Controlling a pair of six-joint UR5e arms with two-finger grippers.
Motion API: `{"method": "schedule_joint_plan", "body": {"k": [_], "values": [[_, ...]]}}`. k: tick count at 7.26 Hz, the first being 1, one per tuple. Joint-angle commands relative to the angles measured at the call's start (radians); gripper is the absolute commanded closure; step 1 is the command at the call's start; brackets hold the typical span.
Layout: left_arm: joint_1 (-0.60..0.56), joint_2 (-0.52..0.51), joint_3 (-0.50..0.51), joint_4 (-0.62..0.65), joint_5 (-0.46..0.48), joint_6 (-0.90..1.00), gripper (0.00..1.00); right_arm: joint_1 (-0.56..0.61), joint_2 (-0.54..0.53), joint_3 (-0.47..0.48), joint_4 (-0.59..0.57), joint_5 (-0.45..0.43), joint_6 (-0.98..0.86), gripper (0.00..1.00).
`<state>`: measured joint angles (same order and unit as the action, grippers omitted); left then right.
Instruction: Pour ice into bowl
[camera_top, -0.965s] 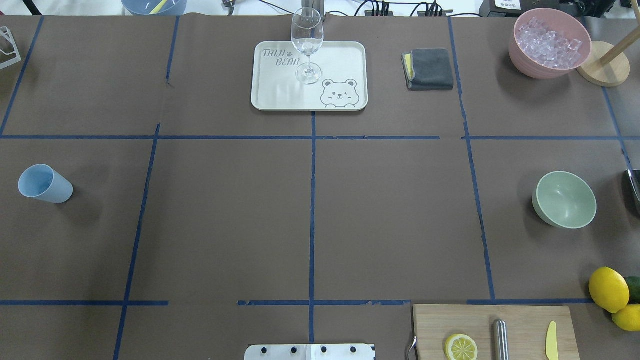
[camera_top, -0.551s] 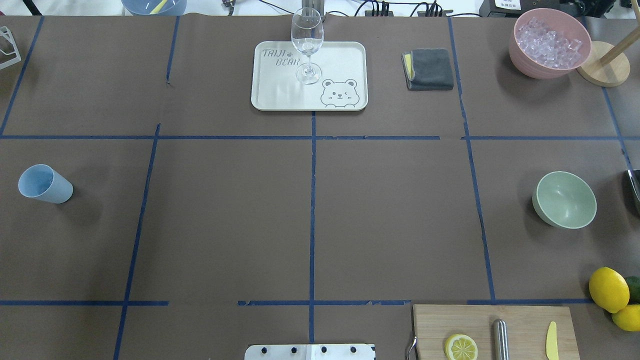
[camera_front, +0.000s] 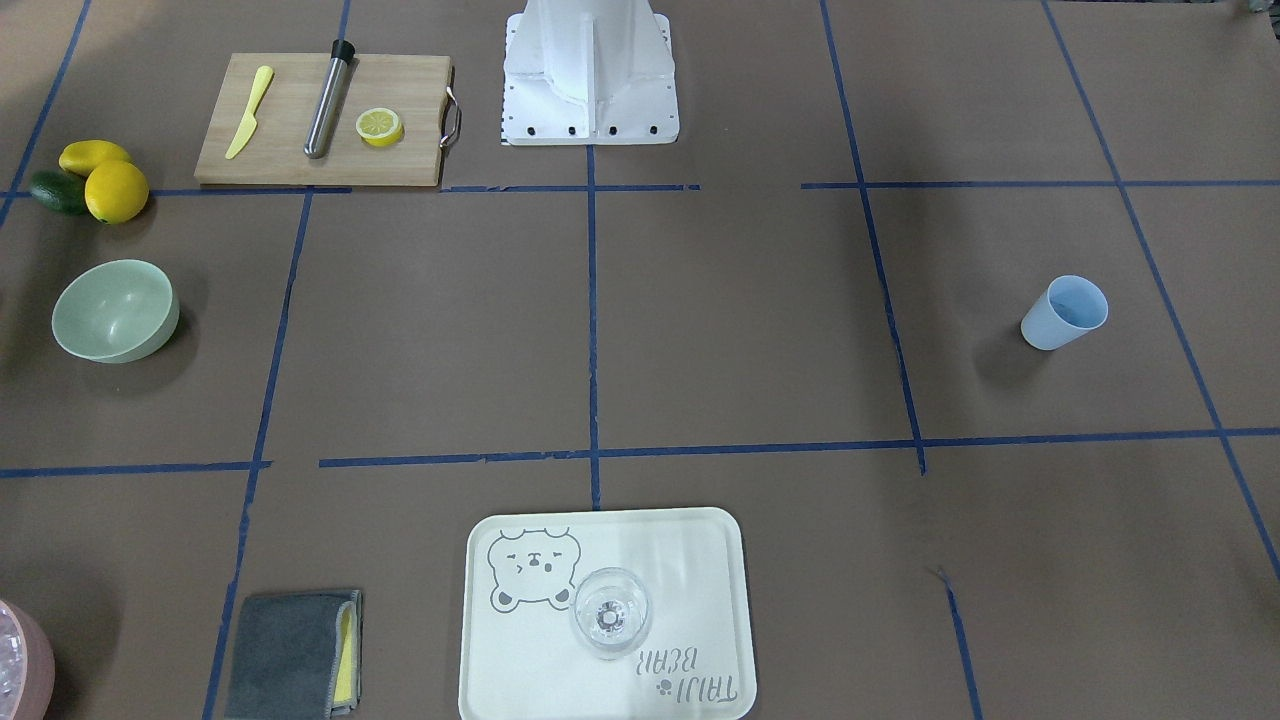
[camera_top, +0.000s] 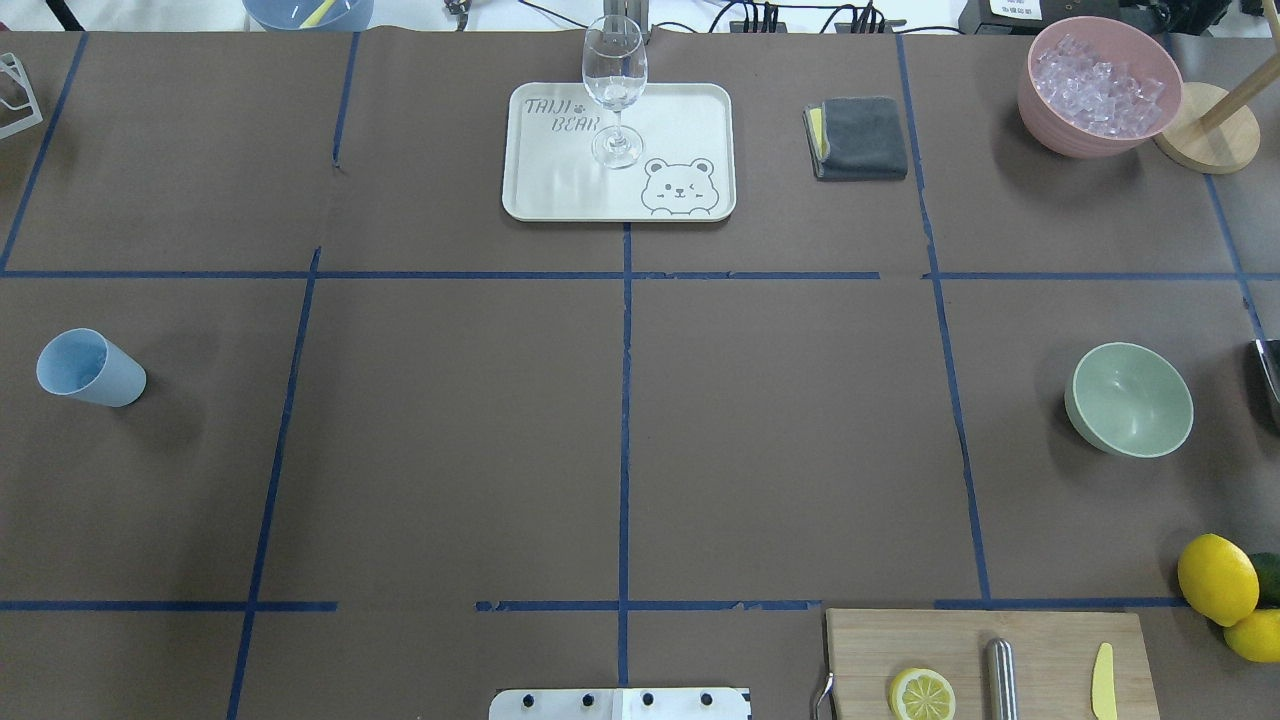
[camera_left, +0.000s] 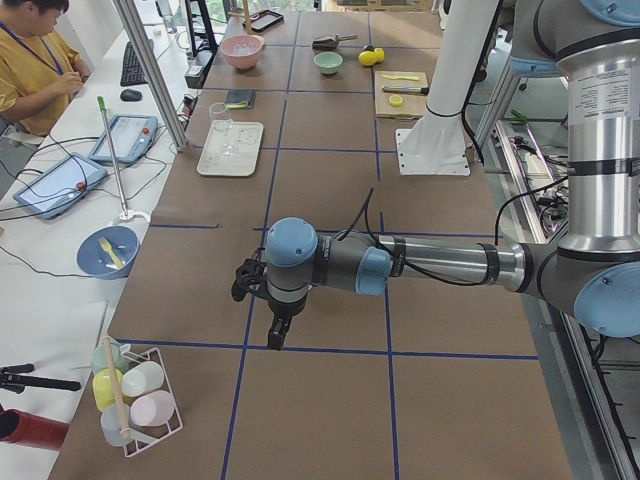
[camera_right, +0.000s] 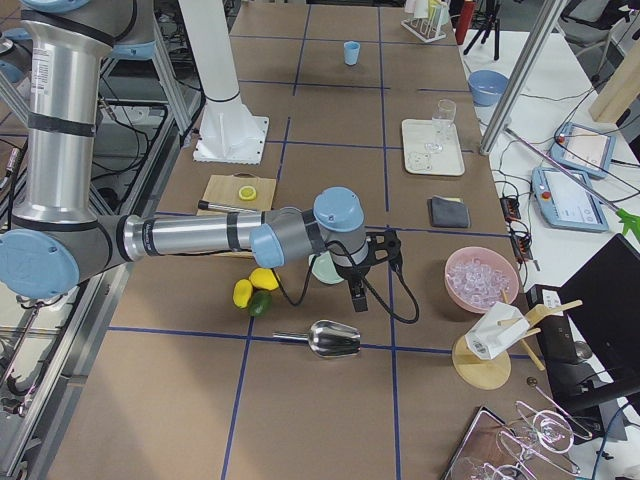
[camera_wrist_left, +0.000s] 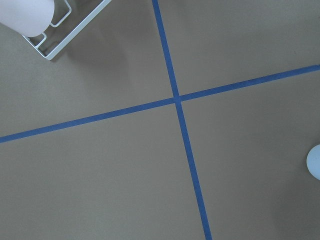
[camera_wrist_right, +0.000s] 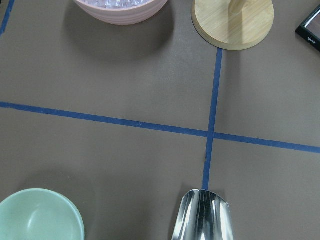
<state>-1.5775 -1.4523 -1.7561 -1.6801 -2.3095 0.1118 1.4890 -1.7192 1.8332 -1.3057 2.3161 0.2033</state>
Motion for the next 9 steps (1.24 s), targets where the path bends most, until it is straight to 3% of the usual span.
{"method": "schedule_joint_plan", "body": {"k": [1, 3, 7, 9], "values": [[0.001, 0.001, -0.003, -0.001, -0.007, 0.000, 0.00, -0.105, 0.006, 0.032, 0.028, -0.007, 0.047, 0.00], [0.001, 0.001, 0.000, -0.007, -0.007, 0.000, 0.00, -0.200, 0.001, 0.021, 0.095, -0.003, 0.051, 0.00], [0.007, 0.001, 0.004, -0.020, -0.010, 0.000, 0.00, -0.346, -0.020, -0.049, 0.120, -0.012, 0.090, 0.00], [0.008, 0.001, 0.004, -0.020, -0.010, 0.000, 0.00, -0.362, -0.013, -0.167, 0.286, -0.011, 0.108, 0.00]]}}
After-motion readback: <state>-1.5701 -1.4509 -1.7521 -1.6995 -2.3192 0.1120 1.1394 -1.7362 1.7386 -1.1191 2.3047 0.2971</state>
